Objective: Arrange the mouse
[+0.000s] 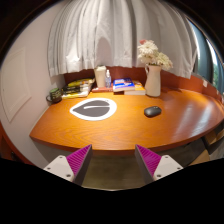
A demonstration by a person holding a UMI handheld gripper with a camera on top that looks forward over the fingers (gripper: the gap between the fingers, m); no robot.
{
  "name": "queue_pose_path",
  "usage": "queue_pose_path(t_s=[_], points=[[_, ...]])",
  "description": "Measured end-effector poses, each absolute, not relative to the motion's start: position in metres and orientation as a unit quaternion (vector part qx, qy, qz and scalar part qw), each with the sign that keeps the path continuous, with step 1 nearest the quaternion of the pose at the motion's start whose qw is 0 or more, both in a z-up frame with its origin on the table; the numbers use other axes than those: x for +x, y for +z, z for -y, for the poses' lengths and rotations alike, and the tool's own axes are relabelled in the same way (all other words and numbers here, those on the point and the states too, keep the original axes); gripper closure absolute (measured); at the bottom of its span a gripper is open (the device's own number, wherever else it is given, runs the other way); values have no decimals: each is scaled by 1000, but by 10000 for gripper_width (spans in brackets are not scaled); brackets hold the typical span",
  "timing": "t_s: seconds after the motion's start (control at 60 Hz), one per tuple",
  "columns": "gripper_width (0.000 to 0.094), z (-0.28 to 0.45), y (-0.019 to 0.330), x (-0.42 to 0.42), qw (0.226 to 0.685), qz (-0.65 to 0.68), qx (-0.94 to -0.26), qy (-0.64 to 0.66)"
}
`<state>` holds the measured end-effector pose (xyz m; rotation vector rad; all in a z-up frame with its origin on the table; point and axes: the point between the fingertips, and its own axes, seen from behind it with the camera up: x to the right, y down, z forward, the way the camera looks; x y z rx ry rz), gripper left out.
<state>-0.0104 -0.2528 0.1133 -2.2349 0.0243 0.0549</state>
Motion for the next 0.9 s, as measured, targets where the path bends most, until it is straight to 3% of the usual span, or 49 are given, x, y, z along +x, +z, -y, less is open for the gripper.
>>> queue_pose_path(t_s=[0.05,0.2,0.483,0.9], points=[[73,246,61,23,424,-28,-905,12],[83,221,25,97,404,-69,-912,-16],[85,115,-3,166,384,-70,-921,-18],[81,-9,-15,167,350,-25,-936,24]])
